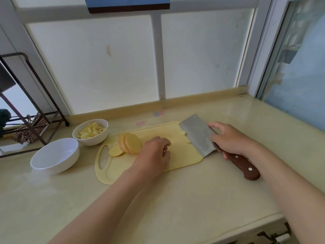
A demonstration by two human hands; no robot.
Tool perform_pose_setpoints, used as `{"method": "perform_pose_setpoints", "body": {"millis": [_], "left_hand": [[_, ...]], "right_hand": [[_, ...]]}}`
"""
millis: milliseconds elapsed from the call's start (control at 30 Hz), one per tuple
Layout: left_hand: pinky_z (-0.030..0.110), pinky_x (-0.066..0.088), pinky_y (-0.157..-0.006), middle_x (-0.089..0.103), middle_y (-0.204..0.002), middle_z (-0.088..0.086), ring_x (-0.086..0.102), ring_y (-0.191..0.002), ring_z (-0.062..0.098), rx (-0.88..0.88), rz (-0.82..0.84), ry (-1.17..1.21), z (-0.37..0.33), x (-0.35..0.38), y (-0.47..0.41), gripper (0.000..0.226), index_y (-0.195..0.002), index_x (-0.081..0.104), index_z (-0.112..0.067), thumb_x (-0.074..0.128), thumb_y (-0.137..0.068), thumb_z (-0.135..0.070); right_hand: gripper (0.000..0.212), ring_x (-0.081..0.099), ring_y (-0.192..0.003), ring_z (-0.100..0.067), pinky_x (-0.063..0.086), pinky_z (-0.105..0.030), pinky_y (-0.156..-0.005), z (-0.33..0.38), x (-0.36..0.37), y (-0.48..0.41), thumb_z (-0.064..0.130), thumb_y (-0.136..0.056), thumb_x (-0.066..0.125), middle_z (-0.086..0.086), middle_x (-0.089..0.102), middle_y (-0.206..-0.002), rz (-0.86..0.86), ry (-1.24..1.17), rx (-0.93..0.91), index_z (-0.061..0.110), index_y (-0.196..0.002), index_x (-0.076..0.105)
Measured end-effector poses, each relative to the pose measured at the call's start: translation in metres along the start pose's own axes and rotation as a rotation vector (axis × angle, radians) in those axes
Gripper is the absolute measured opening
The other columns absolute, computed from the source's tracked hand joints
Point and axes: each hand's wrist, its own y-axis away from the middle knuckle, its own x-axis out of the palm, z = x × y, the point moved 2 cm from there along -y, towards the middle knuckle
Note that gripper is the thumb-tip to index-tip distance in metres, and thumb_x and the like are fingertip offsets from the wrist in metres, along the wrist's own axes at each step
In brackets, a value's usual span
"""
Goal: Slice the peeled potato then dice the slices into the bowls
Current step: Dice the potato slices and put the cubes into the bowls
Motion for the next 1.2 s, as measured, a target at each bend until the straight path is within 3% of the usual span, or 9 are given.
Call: {"method": "perform_pose_setpoints", "body": {"millis": [300,400,500,633,867,1033,1200], "left_hand": [[0.038,0.052,-0.085,0.064,-0.094,0.005,0.061,-0.086,0.021,-0.115,0.004,0.106,0.002,0.005,-0.005,0.028,-0.108,0.066,-0.008,0.073,-0.082,-0.014],[0.035,0.052,-0.091,0.064,-0.105,0.006,0.063,-0.095,0.019,-0.157,0.046,0.133,0.006,0.004,-0.004,0.039,-0.123,0.063,-0.009,0.071,-0.084,-0.012],[0.031,0.051,-0.097,0.065,-0.116,0.004,0.063,-0.102,0.016,-0.191,0.071,0.158,0.009,0.003,-0.007,0.042,-0.130,0.061,-0.012,0.067,-0.088,-0.011],[0.018,0.042,-0.089,0.067,-0.116,-0.002,0.059,-0.098,0.007,-0.252,0.084,0.136,0.010,0.000,-0.016,0.041,-0.129,0.063,-0.019,0.068,-0.089,-0.017],[0.016,0.041,-0.087,0.070,-0.109,-0.006,0.063,-0.104,0.009,-0.273,0.078,0.144,0.009,0.004,-0.023,0.031,-0.117,0.071,-0.019,0.074,-0.086,-0.023],[0.015,0.043,-0.086,0.072,-0.108,-0.006,0.063,-0.095,0.004,-0.245,0.092,0.172,-0.001,0.004,-0.024,0.025,-0.109,0.075,-0.019,0.076,-0.084,-0.021],[0.013,0.039,-0.082,0.072,-0.109,-0.005,0.062,-0.100,0.005,-0.228,0.107,0.143,-0.011,0.006,-0.029,0.022,-0.107,0.076,-0.018,0.075,-0.085,-0.019]], "right_hand": [[0.045,0.068,-0.046,-0.020,0.045,-0.025,-0.038,0.018,0.032,0.027,0.021,-0.098,0.038,-0.002,0.064,-0.102,0.035,0.142,-0.030,0.029,-0.142,0.043],[0.043,0.073,-0.065,-0.028,0.059,-0.036,-0.057,0.022,0.042,0.029,0.027,-0.097,0.038,-0.006,0.064,-0.105,0.029,0.208,-0.020,0.024,-0.139,0.043],[0.041,0.068,-0.083,-0.035,0.056,-0.038,-0.075,0.025,0.051,0.029,0.030,-0.099,0.037,-0.009,0.063,-0.106,0.020,0.267,-0.018,0.020,-0.139,0.042],[0.045,0.067,-0.084,-0.034,0.053,-0.035,-0.073,0.026,0.056,0.030,0.030,-0.098,0.036,-0.007,0.065,-0.103,-0.011,0.269,-0.016,0.023,-0.143,0.040],[0.052,0.068,-0.088,-0.036,0.057,-0.040,-0.083,0.023,0.055,0.031,0.032,-0.097,0.035,-0.004,0.066,-0.108,-0.022,0.240,-0.030,0.027,-0.148,0.039],[0.052,0.069,-0.094,-0.036,0.055,-0.039,-0.080,0.024,0.054,0.034,0.031,-0.098,0.036,-0.006,0.066,-0.115,-0.016,0.218,-0.029,0.027,-0.150,0.038],[0.050,0.069,-0.090,-0.035,0.057,-0.041,-0.080,0.024,0.051,0.038,0.028,-0.097,0.036,-0.005,0.066,-0.114,-0.023,0.181,-0.035,0.027,-0.146,0.041]]}}
